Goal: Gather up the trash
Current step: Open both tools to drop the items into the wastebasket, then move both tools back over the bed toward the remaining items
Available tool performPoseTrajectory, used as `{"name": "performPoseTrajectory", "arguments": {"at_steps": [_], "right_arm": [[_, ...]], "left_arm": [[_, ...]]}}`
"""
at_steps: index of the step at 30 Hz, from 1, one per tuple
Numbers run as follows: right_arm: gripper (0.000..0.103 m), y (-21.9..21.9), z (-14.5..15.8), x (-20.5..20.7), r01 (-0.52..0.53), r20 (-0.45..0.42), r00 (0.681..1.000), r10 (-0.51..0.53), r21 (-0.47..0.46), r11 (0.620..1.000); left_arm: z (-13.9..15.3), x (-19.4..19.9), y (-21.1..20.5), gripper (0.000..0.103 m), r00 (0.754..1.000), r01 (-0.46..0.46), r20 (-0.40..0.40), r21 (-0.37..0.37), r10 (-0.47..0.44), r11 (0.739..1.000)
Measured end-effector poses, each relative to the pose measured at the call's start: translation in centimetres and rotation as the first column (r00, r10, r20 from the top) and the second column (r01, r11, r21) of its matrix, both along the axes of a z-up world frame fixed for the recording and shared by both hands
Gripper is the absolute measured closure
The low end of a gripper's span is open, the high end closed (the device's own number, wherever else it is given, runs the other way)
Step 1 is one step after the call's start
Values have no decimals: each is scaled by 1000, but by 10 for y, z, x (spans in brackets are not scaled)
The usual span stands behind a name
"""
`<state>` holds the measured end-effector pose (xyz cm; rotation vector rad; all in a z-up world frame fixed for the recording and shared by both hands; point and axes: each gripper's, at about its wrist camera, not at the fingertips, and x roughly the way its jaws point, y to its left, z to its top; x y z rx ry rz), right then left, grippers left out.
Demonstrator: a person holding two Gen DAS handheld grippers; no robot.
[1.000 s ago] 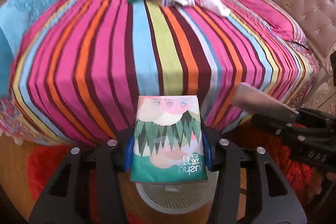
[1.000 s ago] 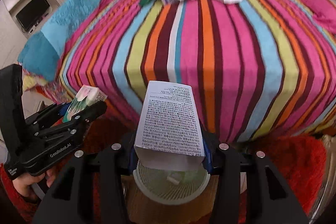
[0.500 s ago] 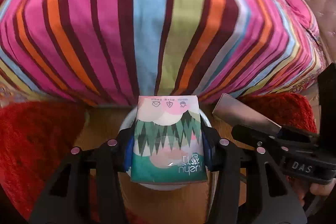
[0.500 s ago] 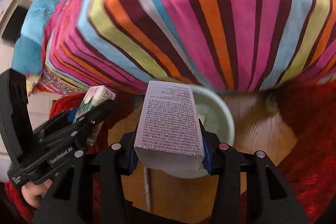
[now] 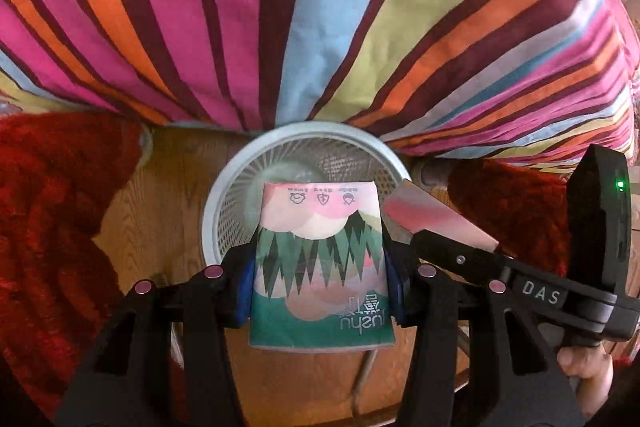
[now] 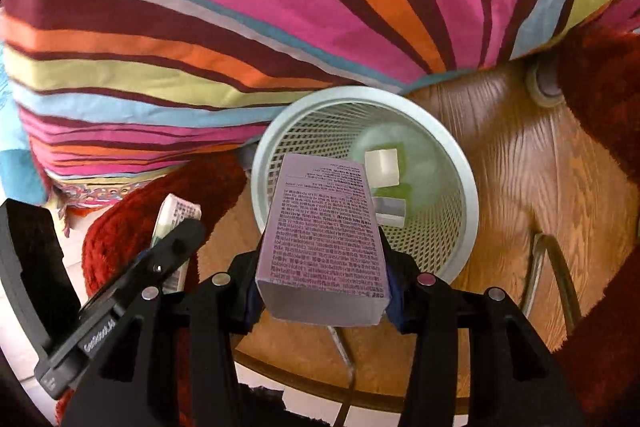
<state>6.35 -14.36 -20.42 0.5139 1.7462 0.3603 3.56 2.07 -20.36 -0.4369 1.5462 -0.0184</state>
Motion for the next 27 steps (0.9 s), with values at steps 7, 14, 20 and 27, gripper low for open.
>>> {"name": "performPoseTrajectory", "arguments": {"at_steps": [7,14,20,27], "right_arm": [[19,-11,-27,0,76,-85,993,-80,-48,996],[19,-23,-31,1,140,-109,984,-141,-17,990],[18,-20,-29,1,135,-107,985,-137,-25,991],[18,-23,-27,-1,163,-106,980,-166,-32,986]], "left_arm": [[-25,1,6,22,993,-61,-102,-2,61,998],[-29,-1,13,22,988,-106,-113,-18,104,994],[-34,1,15,22,985,-131,-119,-31,127,991],[-27,-4,20,22,986,-143,-92,-47,138,989]]}}
